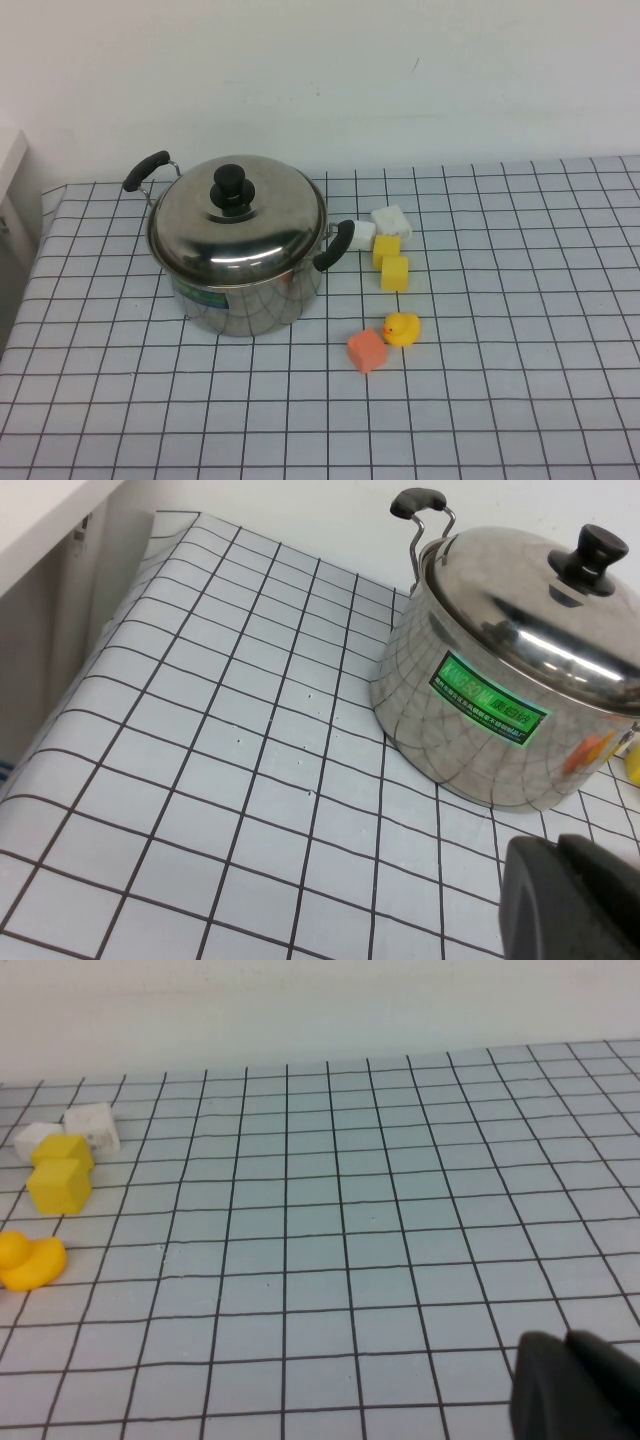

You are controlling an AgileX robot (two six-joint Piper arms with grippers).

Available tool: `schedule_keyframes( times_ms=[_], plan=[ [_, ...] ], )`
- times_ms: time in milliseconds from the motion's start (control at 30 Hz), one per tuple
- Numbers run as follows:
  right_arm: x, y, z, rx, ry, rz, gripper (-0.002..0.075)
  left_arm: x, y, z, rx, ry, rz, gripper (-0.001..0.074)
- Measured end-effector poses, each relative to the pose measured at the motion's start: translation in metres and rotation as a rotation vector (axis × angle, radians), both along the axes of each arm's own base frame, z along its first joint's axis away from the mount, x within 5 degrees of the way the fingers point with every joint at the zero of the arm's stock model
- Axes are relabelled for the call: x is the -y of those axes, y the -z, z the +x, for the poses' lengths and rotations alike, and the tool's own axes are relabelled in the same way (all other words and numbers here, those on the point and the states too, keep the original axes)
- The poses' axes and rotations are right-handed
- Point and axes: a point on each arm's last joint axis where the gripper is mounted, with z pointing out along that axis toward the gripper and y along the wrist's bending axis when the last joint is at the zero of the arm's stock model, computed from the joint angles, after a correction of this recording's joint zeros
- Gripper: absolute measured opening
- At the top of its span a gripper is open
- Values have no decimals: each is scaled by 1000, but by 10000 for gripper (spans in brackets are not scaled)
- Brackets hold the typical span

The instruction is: Cover the pot

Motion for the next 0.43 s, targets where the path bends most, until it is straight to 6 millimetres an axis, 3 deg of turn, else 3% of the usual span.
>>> schedule_keyframes(
  times_ms=[433],
  plan=[
    [0,0,0,-6,1,-2,-2,0,0,0,0,1,4,-3]
  ],
)
